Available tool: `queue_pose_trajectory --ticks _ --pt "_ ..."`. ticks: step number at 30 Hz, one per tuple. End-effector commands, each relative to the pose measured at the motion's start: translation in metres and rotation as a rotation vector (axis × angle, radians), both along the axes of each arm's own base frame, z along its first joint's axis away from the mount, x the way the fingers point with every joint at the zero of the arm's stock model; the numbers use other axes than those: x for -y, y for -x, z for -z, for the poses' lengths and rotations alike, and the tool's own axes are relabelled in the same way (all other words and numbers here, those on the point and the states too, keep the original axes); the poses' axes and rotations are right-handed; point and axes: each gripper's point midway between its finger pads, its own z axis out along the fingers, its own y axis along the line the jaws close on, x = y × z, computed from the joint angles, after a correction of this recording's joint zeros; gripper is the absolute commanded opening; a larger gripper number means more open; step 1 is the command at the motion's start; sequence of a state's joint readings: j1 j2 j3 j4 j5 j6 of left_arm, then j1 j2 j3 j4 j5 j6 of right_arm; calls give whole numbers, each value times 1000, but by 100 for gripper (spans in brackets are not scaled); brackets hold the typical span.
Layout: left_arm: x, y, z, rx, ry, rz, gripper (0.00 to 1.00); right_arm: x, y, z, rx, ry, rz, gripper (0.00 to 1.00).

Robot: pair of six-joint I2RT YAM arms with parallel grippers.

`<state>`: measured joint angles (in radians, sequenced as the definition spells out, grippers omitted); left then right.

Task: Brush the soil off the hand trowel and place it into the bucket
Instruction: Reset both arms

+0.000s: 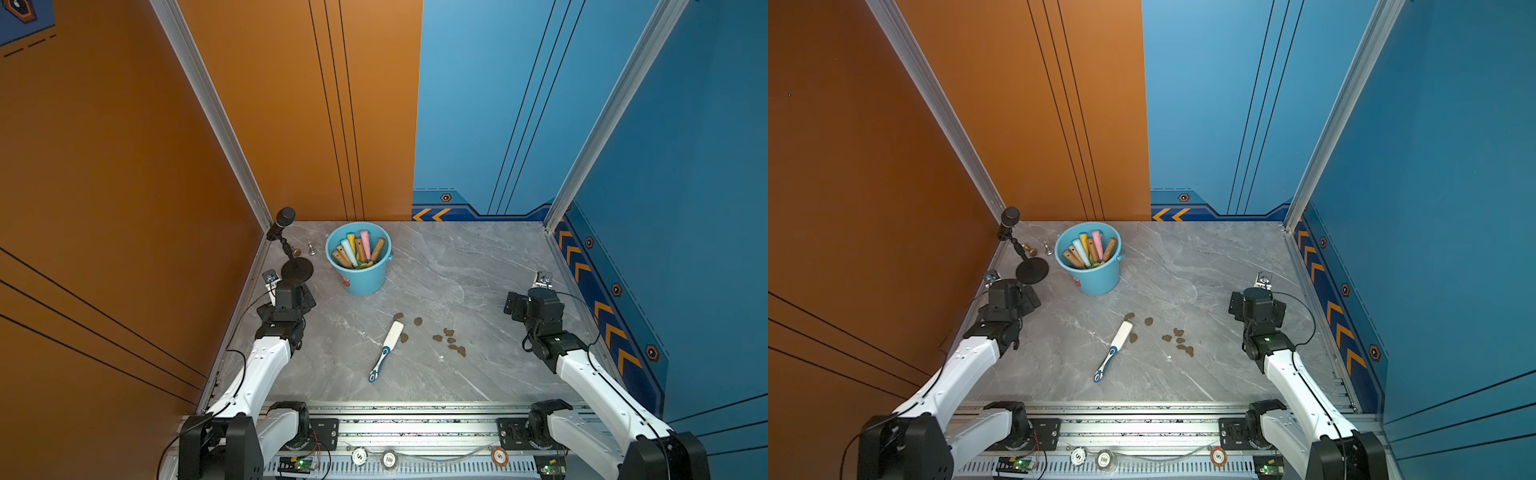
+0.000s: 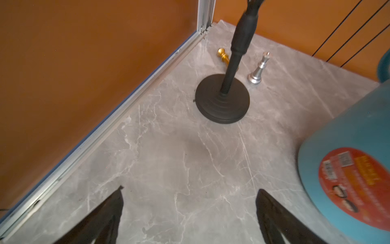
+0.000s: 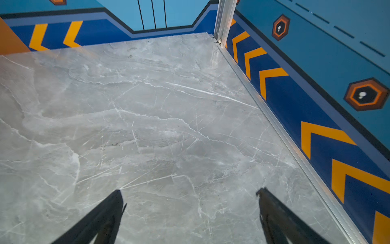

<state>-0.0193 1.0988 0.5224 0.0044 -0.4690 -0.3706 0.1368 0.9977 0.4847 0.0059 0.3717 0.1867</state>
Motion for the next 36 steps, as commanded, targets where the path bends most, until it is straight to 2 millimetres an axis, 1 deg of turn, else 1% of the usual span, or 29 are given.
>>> queue_pose_trajectory --ticks 1,3,6,9,13,16,17,19,20,21,22,23,24,25,27,28,30,31,32,33,34,35,36 --pt "-1 -17 -18 157 -134 31 98 7 -13 -5 50 46 7 100" --pt "2 -16 -6 171 -136 68 98 13 -15 3 43 54 16 100" --pt "8 -15 3 238 -125 109 98 17 -20 6 124 39 13 100" --pt "12 -17 3 289 -136 136 98 13 -26 7 182 55 -43 100" --pt "19 -27 0 300 -173 196 98 5 -34 19 167 94 -115 100" --pt "29 -36 2 304 -198 265 98 2 -44 16 197 92 -147 99" --pt "34 -39 3 310 -209 288 98 3 -48 19 175 94 -142 100" --pt "45 -49 16 302 -207 362 98 1 -52 24 137 95 -160 100" --pt "56 -55 24 288 -207 429 98 0 -53 25 126 93 -166 100" --pt "63 -62 26 299 -220 464 98 -2 -54 26 119 93 -176 100" --pt "69 -66 30 275 -235 488 98 -3 -54 26 122 92 -185 99" --pt "71 -66 35 217 -218 501 98 -9 -54 25 126 85 -212 100" --pt "71 -66 36 184 -208 505 98 -14 -53 25 138 65 -237 99" --pt "74 -71 36 188 -206 521 98 -20 -54 23 162 37 -258 99" --pt "70 -75 35 208 -191 512 98 -24 -60 22 206 6 -257 99" --pt "68 -75 37 185 -171 508 98 -24 -64 26 217 8 -251 100" --pt "65 -78 38 177 -145 508 98 -25 -71 46 192 22 -248 100" --pt "64 -78 38 187 -134 509 98 -22 -72 43 243 9 -231 99" --pt "63 -78 38 189 -132 505 98 -15 -68 44 223 -6 -209 100" --pt "62 -78 38 188 -132 503 98 -13 -67 46 205 -18 -206 100" --pt "62 -78 38 190 -128 503 98 -12 -71 46 222 -24 -205 100" --pt "61 -79 38 188 -126 501 98 -13 -75 48 198 -27 -202 100" --pt "61 -78 39 188 -126 501 98 -12 -74 51 157 -36 -202 99"
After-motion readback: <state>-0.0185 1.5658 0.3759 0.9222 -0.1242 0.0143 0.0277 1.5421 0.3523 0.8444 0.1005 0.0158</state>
